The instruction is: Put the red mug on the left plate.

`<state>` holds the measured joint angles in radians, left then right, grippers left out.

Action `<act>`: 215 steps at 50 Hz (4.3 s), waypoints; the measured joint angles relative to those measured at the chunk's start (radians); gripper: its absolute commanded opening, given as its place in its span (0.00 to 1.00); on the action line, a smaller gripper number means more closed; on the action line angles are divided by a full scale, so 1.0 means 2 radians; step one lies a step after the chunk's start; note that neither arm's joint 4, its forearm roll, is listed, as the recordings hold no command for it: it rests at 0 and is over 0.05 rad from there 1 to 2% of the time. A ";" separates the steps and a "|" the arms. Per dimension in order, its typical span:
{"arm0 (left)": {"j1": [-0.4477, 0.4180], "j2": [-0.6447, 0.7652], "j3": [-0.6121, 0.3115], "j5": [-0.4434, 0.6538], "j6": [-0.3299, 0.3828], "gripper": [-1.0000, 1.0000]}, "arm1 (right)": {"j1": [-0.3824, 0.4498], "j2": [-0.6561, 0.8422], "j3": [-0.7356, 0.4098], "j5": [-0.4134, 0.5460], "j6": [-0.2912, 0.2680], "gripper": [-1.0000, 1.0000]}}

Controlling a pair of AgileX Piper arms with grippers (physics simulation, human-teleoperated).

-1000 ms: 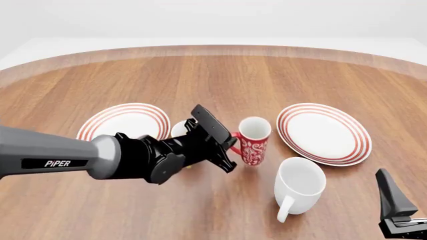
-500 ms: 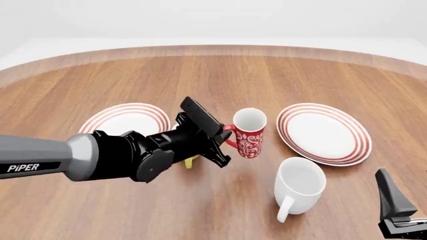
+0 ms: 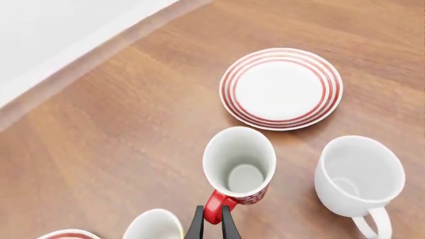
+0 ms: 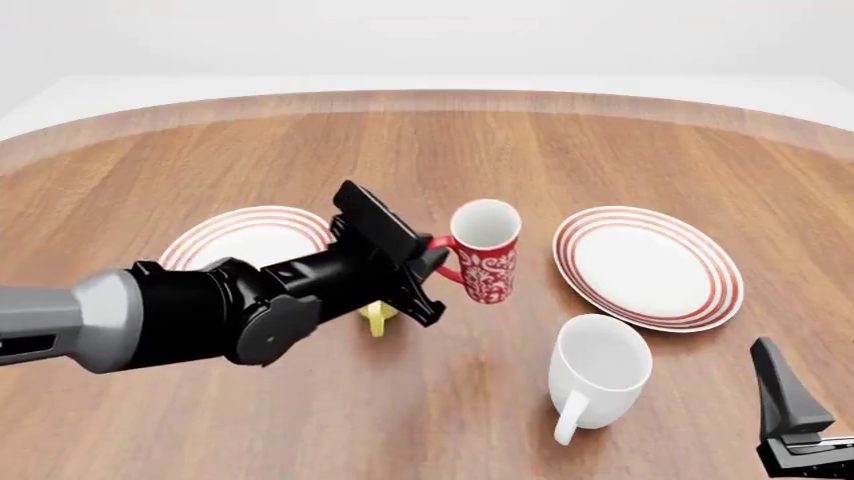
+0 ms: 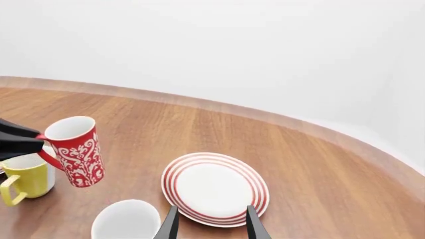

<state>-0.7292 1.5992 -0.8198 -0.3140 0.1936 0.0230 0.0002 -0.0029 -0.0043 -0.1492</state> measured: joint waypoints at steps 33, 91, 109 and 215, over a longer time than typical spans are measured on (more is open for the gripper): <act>0.018 -0.062 0.031 0.004 -0.002 0.00 | 0.001 0.000 0.000 -0.003 -0.005 1.00; 0.130 -0.063 0.052 -0.049 0.006 0.00 | 0.003 0.000 0.000 -0.005 -0.007 1.00; 0.167 -0.054 0.052 -0.063 0.008 0.00 | 0.003 0.000 -0.001 -0.004 -0.007 1.00; 0.358 0.043 0.124 -0.207 0.069 0.00 | 0.003 0.000 -0.001 -0.004 -0.007 1.00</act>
<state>-0.0129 1.6856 -0.5710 -0.7277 0.3314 0.0298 0.0002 -0.0043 -0.0126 -0.1640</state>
